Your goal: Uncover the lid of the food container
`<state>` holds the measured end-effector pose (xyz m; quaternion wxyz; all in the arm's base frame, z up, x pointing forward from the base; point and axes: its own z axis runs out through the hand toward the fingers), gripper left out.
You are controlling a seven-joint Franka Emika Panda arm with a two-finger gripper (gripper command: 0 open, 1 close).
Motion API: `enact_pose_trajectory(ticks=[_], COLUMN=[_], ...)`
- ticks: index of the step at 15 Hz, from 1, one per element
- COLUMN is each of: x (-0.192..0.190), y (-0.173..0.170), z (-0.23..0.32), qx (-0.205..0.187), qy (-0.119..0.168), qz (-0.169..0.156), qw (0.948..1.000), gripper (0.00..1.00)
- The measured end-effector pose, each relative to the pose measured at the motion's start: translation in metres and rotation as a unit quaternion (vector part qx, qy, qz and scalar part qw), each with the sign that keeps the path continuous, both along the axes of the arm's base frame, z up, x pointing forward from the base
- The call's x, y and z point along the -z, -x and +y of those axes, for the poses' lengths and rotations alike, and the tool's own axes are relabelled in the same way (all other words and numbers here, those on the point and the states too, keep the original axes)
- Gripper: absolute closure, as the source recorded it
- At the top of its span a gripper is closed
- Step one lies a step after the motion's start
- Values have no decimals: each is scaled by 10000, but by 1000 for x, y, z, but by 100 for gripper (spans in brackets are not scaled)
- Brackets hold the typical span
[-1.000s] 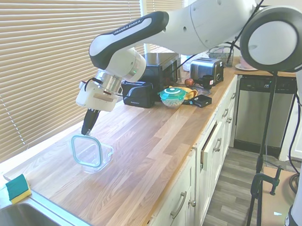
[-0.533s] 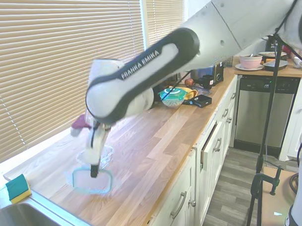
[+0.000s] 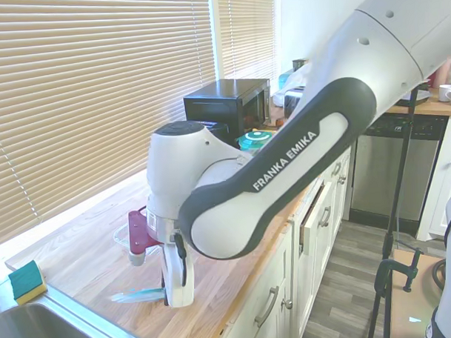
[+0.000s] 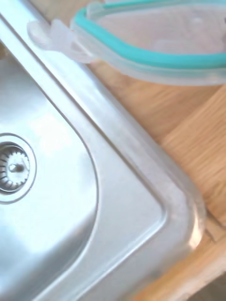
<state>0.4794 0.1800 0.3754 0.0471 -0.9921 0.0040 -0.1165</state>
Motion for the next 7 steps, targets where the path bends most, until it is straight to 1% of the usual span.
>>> enact_pose_trajectory(ticks=[3,7], x=[2,16], y=[2,11], z=[0,4], qx=[84,307], qy=[169,354], qz=[-137,-123], qw=[9997,9988], gripper=[0,0])
